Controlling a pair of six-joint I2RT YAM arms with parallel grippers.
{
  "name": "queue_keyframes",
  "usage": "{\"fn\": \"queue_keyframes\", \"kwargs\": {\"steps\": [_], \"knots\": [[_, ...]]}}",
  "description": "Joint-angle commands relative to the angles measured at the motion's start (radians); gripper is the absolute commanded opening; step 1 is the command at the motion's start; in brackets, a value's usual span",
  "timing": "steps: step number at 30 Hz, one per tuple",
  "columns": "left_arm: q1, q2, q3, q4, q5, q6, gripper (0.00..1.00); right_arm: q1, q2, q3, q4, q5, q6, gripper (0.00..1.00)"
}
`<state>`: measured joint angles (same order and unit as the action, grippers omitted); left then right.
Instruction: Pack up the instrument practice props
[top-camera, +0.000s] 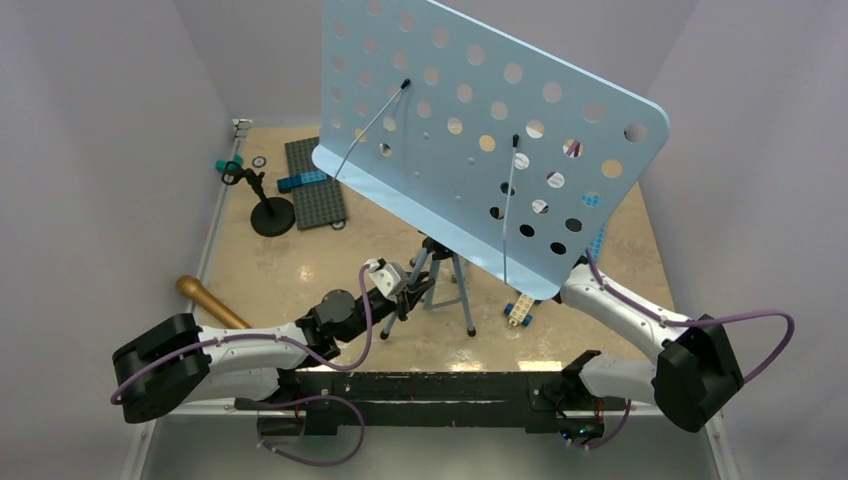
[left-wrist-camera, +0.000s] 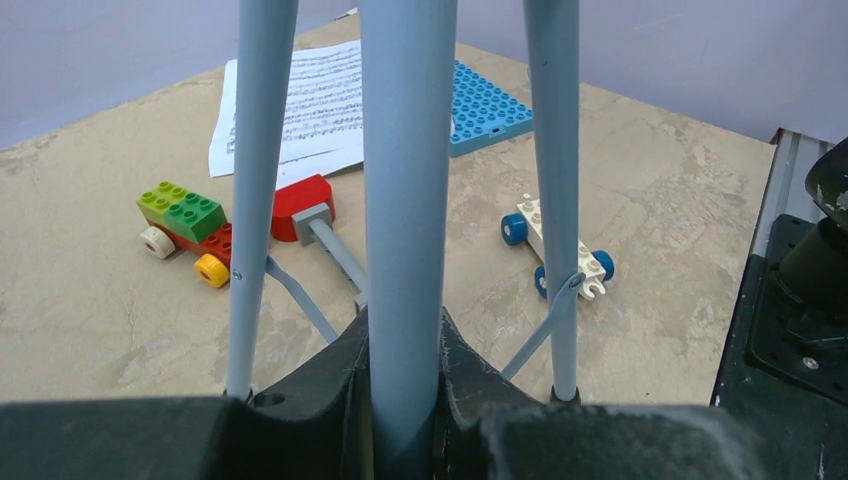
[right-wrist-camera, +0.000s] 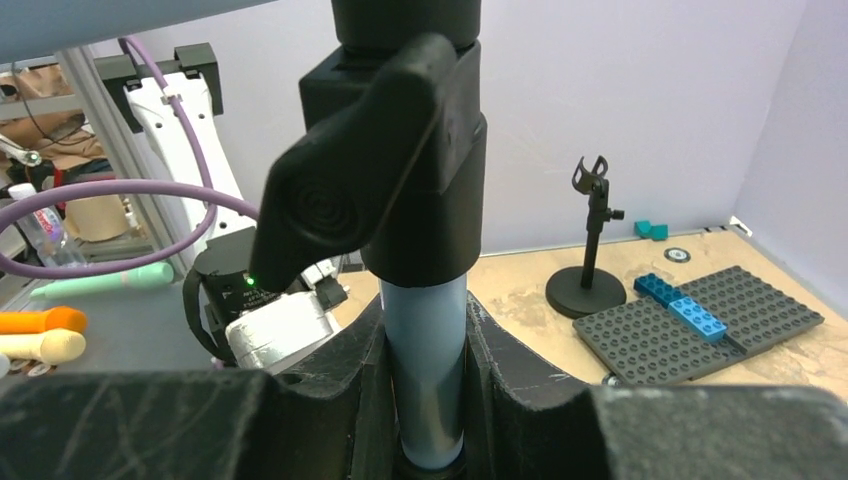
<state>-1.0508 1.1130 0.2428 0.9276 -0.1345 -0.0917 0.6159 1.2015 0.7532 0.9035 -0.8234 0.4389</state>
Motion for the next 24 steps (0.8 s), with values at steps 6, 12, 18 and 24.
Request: {"fn": "queue_keyframes", "kwargs": {"steps": [6,12,18,24], "knots": [[-0.006,-0.113,-0.012,0.089,-0.071,-0.141,0.64,0.019,0.031,-0.129,-0.167,-0.125,0.083,0.00],[-0.005,-0.276,-0.014,-0.011,-0.098,-0.119,0.99,0.016,0.020,-0.132,-0.126,-0.155,0.133,0.00],[0.065,-0.305,-0.006,-0.062,0.019,-0.152,1.00,0.010,0.045,-0.138,0.031,-0.216,0.269,0.00],[0.147,-0.159,0.030,0.066,0.341,-0.254,1.00,0.006,0.095,-0.154,0.200,-0.257,0.397,0.00]]}}
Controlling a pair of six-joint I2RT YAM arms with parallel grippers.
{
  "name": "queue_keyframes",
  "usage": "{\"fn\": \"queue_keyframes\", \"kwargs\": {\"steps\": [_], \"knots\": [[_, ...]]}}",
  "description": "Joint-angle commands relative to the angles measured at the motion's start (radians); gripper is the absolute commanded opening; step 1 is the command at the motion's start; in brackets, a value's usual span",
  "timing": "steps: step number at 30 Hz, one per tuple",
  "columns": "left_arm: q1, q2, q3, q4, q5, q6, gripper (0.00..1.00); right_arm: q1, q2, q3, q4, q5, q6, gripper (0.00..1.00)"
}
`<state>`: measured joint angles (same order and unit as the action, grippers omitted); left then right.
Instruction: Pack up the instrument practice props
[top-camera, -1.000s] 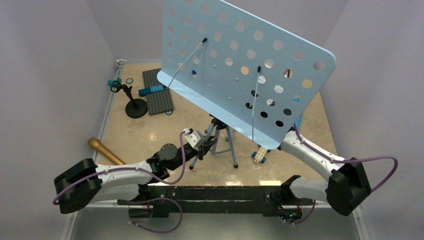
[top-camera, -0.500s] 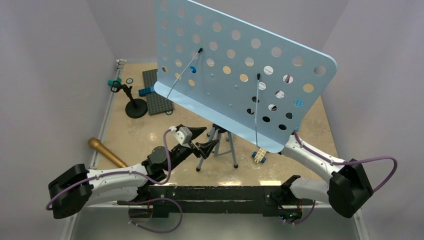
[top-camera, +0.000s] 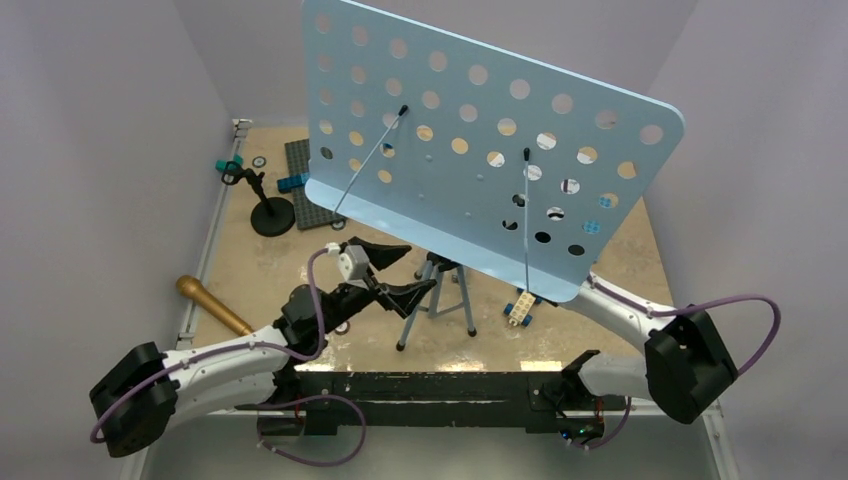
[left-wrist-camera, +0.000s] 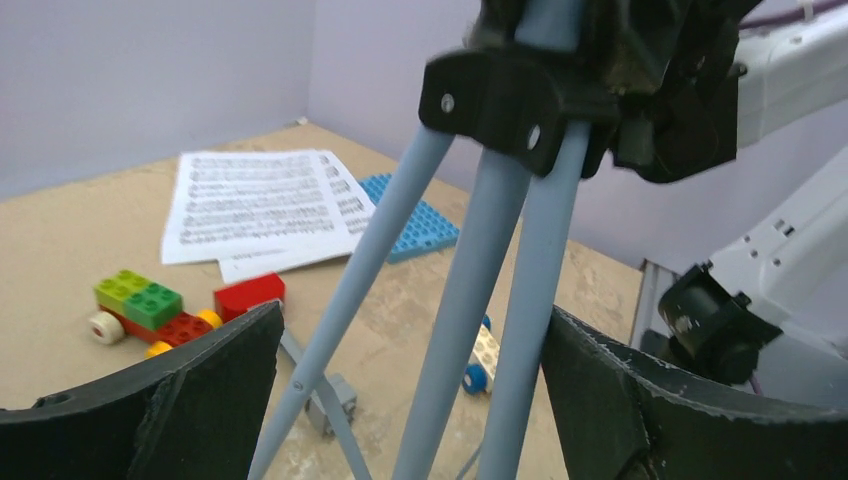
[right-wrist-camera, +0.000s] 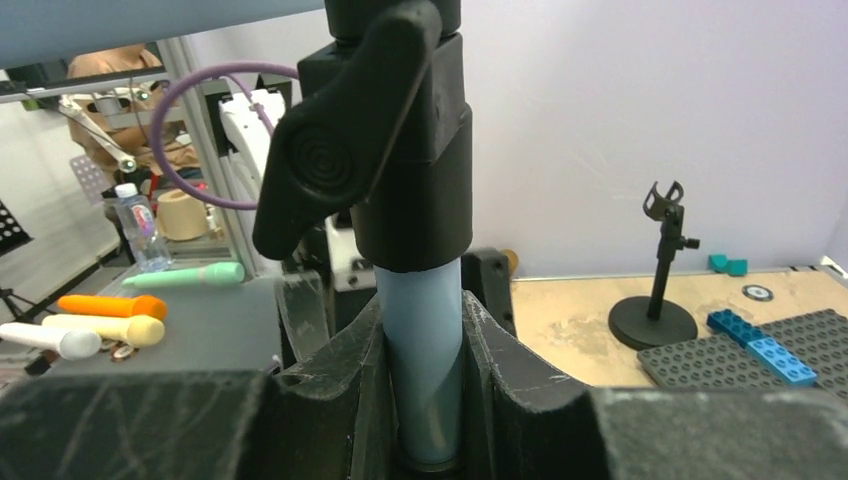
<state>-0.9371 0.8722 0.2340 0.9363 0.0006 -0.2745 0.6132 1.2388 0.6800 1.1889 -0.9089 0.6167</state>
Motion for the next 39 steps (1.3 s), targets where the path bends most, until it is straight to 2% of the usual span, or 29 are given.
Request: {"fn": "queue_keyframes", "kwargs": {"steps": [1,7,12,16,19,23,28,30,39], "knots": [[0.034,0.101,0.046,0.070,0.227,-0.079,1.00,0.007,0.060,-0.084,-0.079,-0.176,0.225,0.00],[0.034,0.220,0.078,0.158,0.242,-0.083,1.00,0.002,0.090,-0.118,0.002,-0.194,0.263,0.00],[0.060,0.328,0.087,0.296,0.266,-0.104,1.00,-0.021,0.103,-0.143,0.076,-0.211,0.317,0.00],[0.074,0.369,0.084,0.328,0.301,-0.112,1.00,-0.026,0.081,-0.148,0.029,-0.237,0.286,0.00],[0.077,0.392,0.080,0.332,0.325,-0.110,0.93,-0.026,0.050,-0.138,-0.043,-0.246,0.234,0.00],[0.074,0.433,0.092,0.284,0.363,-0.104,0.86,-0.023,-0.029,-0.104,-0.253,-0.223,0.107,0.00],[0.073,0.445,0.005,0.403,0.288,-0.167,0.92,-0.023,-0.102,-0.079,-0.386,-0.185,0.037,0.00],[0.072,0.433,-0.013,0.393,0.287,-0.170,1.00,-0.023,-0.111,-0.072,-0.388,-0.186,0.045,0.00],[0.032,0.408,-0.048,0.356,0.203,-0.144,1.00,-0.021,-0.073,-0.074,-0.215,-0.209,0.179,0.00]]}}
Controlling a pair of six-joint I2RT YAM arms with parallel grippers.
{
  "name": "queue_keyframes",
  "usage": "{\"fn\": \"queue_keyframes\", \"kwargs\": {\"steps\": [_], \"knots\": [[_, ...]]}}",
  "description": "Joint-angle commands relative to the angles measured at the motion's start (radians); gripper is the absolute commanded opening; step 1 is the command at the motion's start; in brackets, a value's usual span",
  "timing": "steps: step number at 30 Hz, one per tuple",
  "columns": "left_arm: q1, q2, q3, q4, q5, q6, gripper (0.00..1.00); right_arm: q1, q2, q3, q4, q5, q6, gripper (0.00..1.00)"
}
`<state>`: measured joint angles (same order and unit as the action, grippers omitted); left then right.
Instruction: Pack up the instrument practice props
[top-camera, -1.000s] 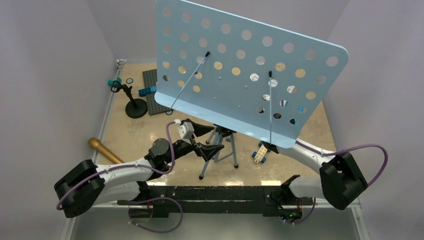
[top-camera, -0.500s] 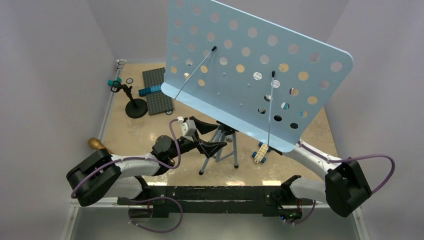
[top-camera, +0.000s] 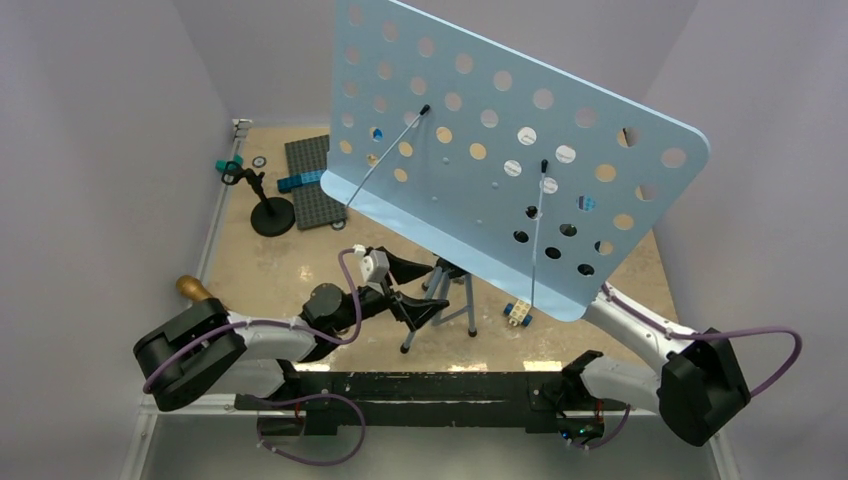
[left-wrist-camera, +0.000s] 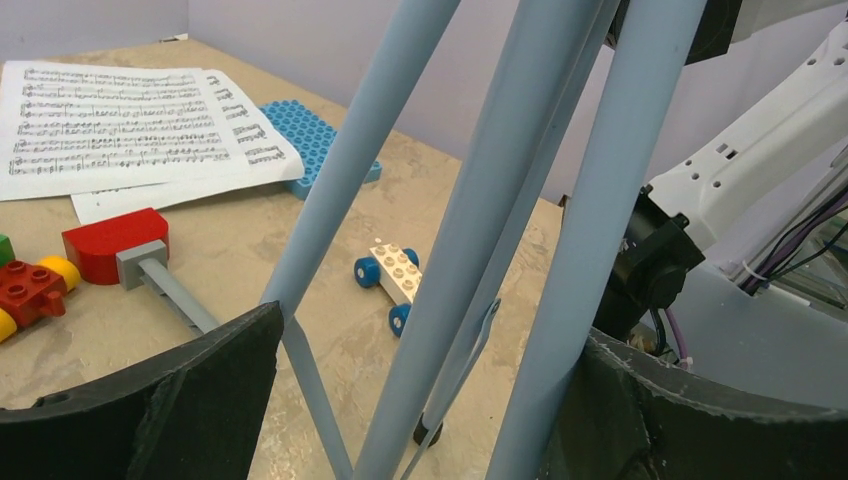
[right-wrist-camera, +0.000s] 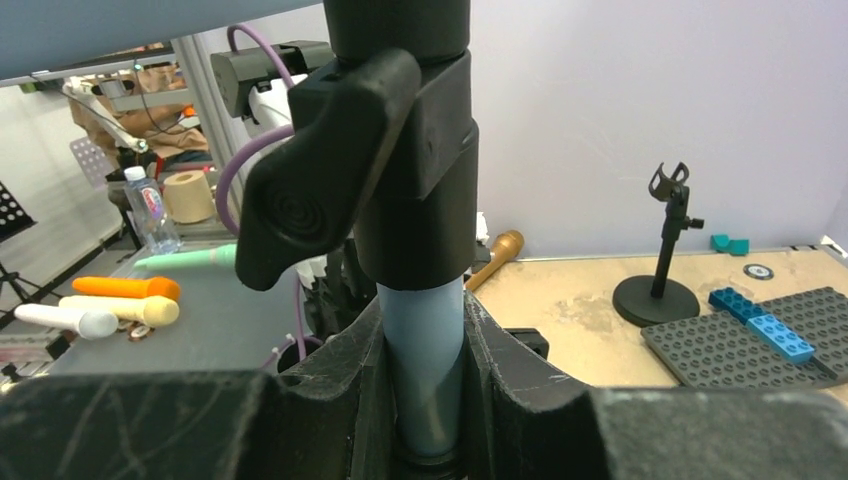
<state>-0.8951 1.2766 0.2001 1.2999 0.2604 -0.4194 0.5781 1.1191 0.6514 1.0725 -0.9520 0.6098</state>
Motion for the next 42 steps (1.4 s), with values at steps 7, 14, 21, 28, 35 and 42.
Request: {"fn": "queue_keyframes", "kwargs": {"steps": [7,14,21,28,35,42], "knots": [[-0.010,0.062,0.077,-0.017,-0.094,0.061,1.00,0.017,0.105,-0.057,0.094,-0.194,0.324,0.00],[-0.010,0.016,0.049,0.034,-0.192,0.124,1.00,0.019,0.080,-0.062,0.054,-0.214,0.305,0.00],[-0.010,-0.205,0.031,-0.173,-0.169,0.239,1.00,0.019,0.075,-0.054,0.043,-0.240,0.308,0.00],[0.002,-0.125,0.125,-0.225,-0.070,0.288,1.00,0.026,0.114,-0.031,0.137,-0.301,0.394,0.00],[0.004,0.022,0.208,-0.178,0.021,0.271,0.98,0.058,0.138,-0.008,0.189,-0.330,0.440,0.00],[0.003,0.051,0.213,-0.187,0.069,0.234,0.56,0.058,0.119,-0.012,0.187,-0.314,0.439,0.00]]}}
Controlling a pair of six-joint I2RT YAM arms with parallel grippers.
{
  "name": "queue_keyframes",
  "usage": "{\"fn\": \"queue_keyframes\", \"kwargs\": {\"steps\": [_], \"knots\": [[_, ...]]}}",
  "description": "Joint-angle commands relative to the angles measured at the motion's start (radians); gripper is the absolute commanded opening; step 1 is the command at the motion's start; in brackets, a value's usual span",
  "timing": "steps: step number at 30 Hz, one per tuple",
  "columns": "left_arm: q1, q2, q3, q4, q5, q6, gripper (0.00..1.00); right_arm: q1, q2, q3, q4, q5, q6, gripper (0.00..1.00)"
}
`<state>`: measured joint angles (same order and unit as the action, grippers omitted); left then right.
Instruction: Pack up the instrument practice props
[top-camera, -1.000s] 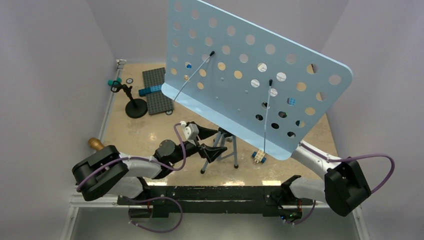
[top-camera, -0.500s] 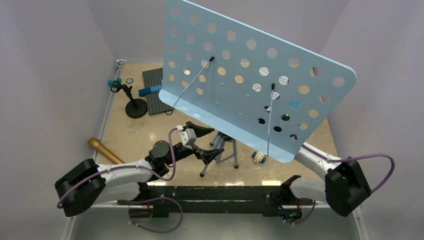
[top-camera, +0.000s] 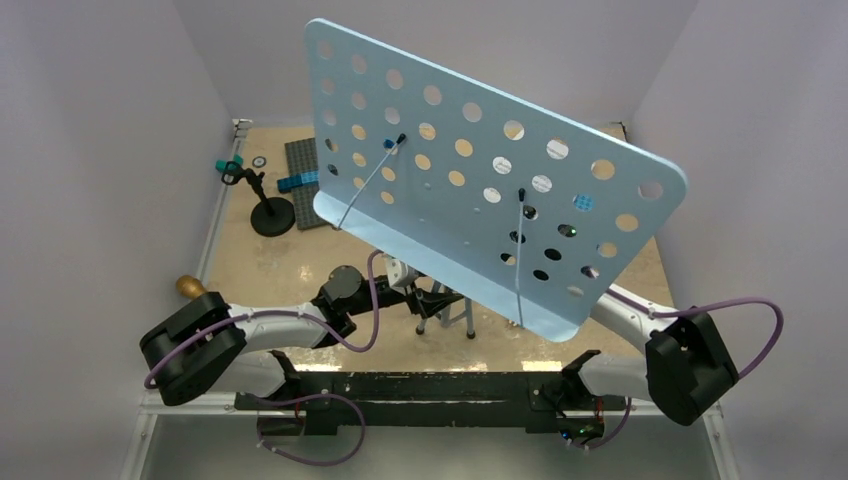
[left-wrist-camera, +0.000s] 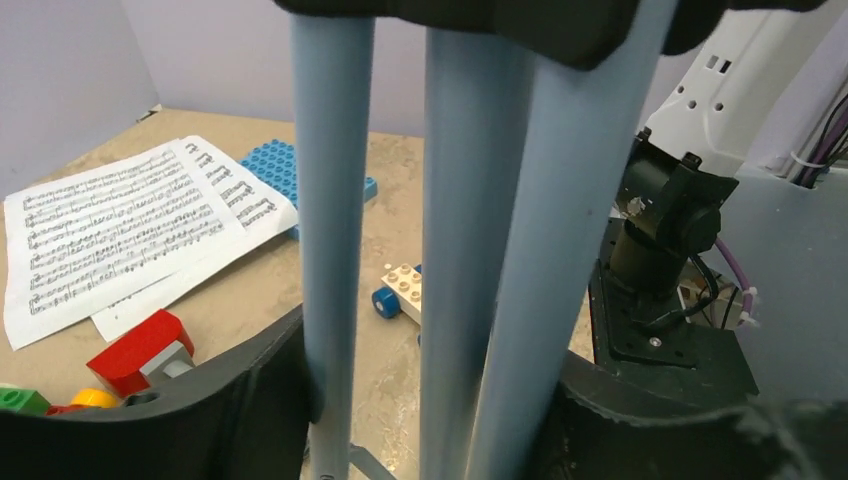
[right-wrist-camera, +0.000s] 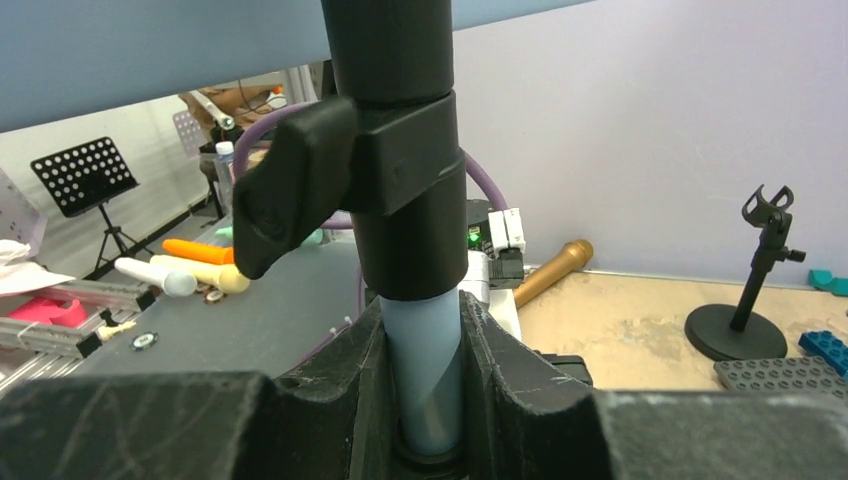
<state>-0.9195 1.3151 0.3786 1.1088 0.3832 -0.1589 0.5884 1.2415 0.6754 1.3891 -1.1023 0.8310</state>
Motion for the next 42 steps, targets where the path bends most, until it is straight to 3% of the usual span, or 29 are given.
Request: {"fn": "queue_keyframes", "kwargs": {"steps": [1,6,7,12,18,26,30,37,42], "knots": [[0.028,0.002,0.024,0.002,-0.055,-0.035,0.48,0.048,-0.009,-0.035,-0.133,-0.157,0.215,0.00],[0.025,-0.054,-0.028,-0.002,-0.066,-0.069,0.02,0.048,-0.031,-0.014,-0.179,-0.125,0.190,0.00],[0.024,-0.069,-0.037,-0.005,-0.071,-0.075,0.00,0.048,-0.036,-0.007,-0.192,-0.120,0.182,0.00],[0.011,-0.209,-0.033,-0.141,-0.139,-0.092,0.00,0.048,-0.065,0.042,-0.289,-0.073,0.125,0.00],[-0.044,-0.406,0.131,-0.569,-0.295,-0.071,0.00,0.048,-0.082,0.134,-0.440,0.026,0.063,0.00],[-0.093,-0.455,0.311,-0.935,-0.485,-0.173,0.00,0.048,-0.065,0.231,-0.630,0.149,0.035,0.00],[-0.094,-0.453,0.319,-1.000,-0.583,-0.274,0.00,0.047,-0.031,0.229,-0.617,0.197,0.105,0.00],[-0.094,-0.388,0.291,-1.006,-0.628,-0.398,0.00,0.009,0.113,0.167,-0.369,0.216,0.354,0.00],[-0.094,-0.346,0.230,-0.909,-0.653,-0.391,0.00,-0.011,0.178,0.150,-0.368,0.207,0.325,0.00]]}}
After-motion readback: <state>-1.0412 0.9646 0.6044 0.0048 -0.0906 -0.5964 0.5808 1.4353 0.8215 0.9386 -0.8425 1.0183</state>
